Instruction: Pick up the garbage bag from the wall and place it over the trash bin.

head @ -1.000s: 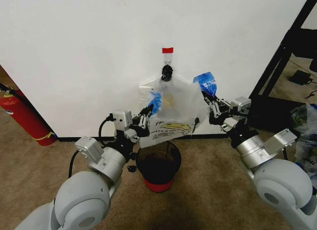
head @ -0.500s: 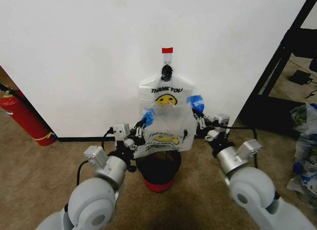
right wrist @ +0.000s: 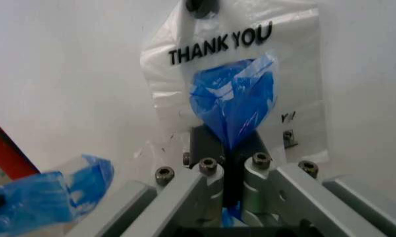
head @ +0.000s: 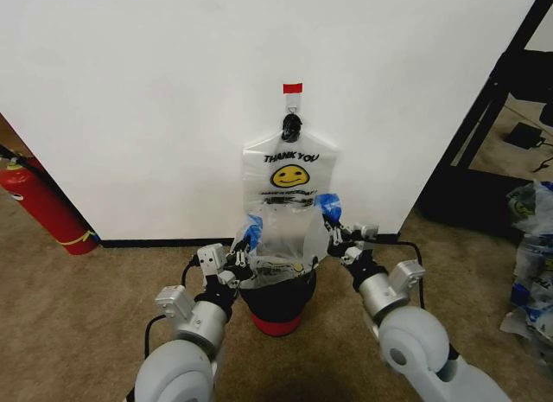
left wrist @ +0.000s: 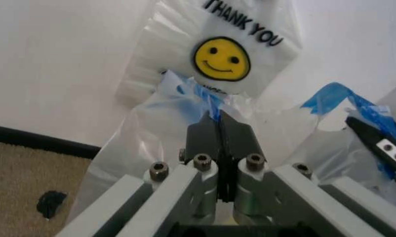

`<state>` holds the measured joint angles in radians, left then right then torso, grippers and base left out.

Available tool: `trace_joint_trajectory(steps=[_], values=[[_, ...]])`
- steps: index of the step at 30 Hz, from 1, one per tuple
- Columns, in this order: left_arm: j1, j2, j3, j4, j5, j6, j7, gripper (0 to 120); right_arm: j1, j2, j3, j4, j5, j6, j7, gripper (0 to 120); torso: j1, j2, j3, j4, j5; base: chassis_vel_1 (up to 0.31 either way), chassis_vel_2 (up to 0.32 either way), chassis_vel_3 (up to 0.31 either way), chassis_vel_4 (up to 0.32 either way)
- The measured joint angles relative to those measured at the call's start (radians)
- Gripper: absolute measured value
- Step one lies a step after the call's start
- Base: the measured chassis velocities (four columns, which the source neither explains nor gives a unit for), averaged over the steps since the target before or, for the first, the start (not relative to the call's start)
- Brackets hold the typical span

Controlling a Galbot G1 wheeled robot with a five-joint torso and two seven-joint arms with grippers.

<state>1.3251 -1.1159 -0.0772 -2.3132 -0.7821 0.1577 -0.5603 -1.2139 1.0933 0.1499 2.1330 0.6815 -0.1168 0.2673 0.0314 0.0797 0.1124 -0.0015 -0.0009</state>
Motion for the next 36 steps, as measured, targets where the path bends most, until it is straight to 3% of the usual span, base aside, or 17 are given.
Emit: trace_joint_trajectory(steps=[9,30,36], values=[[-0.012,-0.035,0.022,0.086,0.039,-0.029,0.005,0,-0.038,0.032,-0.021,-0.045,-0.053,0.028,-0.025,0,0.0,0.0,0.0,-0.0001,0.0,0.0,0.0,0.0,0.0],[-0.005,-0.032,0.016,0.1,0.052,-0.041,0.01,0,-0.062,0.043,-0.033,-0.059,-0.085,0.043,-0.039,0,0.0,0.0,0.0,0.0,0.0,0.0,0.0,0.0,0.0],[0.032,-0.023,0.036,0.159,0.113,-0.064,0.0,0,-0.134,0.047,-0.02,-0.1,-0.156,0.062,-0.041,0,0.0,0.0,0.0,-0.0003,0.0,0.0,0.0,0.0,0.0]])
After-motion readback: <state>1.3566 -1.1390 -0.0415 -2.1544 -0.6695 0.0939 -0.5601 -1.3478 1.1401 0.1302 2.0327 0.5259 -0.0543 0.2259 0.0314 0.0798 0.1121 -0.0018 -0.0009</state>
